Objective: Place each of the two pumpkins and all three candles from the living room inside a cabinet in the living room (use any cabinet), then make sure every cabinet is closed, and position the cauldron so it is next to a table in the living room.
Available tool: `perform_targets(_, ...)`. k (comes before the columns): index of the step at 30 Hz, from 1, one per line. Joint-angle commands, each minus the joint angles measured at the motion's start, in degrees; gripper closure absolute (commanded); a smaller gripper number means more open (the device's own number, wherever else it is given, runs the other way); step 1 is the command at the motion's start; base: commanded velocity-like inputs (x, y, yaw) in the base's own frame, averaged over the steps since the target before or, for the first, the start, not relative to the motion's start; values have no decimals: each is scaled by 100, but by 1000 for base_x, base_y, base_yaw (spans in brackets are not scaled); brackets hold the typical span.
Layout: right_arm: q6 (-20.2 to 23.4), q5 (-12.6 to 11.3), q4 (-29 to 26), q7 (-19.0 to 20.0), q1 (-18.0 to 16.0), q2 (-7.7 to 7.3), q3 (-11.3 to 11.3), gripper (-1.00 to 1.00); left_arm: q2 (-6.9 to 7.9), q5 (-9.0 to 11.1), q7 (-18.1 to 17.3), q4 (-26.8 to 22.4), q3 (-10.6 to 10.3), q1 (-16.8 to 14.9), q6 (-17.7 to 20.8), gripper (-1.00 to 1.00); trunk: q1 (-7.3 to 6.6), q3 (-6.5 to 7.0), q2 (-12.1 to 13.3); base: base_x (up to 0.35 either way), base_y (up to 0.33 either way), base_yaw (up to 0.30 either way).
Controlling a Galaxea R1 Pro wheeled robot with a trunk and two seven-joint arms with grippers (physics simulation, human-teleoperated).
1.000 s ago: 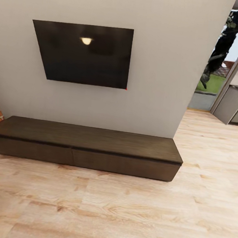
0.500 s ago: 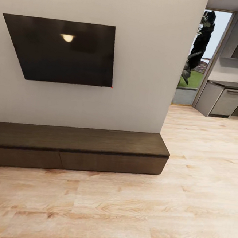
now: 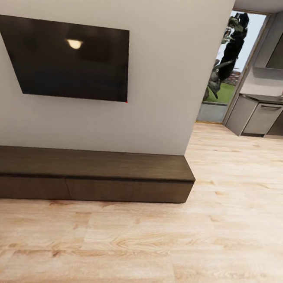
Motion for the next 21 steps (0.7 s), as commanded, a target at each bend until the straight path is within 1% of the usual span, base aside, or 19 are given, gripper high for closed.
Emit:
perform_targets(1, 31, -32, -14, 7, 1, 5, -42, -100, -2, 2, 15, 5, 6, -4, -20, -100, -1, -7, -2, -5, -9, 79)
perform_targets(5, 31, -29, -14, 6, 1, 5, -40, -100, -2, 2, 15, 5, 8, -4, -22, -100, -1, -10, -2, -1, -2, 29)
perform_targets(11, 32, -21, -14, 3, 1, 5, -39, -100, 6, 6, 18, 5, 14, -4, -20, -100, -1, -11, -2, 63, 50, 6)
perform_targets(19, 23, -29, -14, 8, 1, -5, -47, -100, -26, 30, 31, -66, 44, -4, -8, -100, -1, -11, -2, 6, 4, 47)
perform_targets(21, 22, -23, -14, 9, 1, -8, -46, -100, -29, 34, 77, -97, 90, -4, 0, -100, -1, -11, -2, 0, 0, 5)
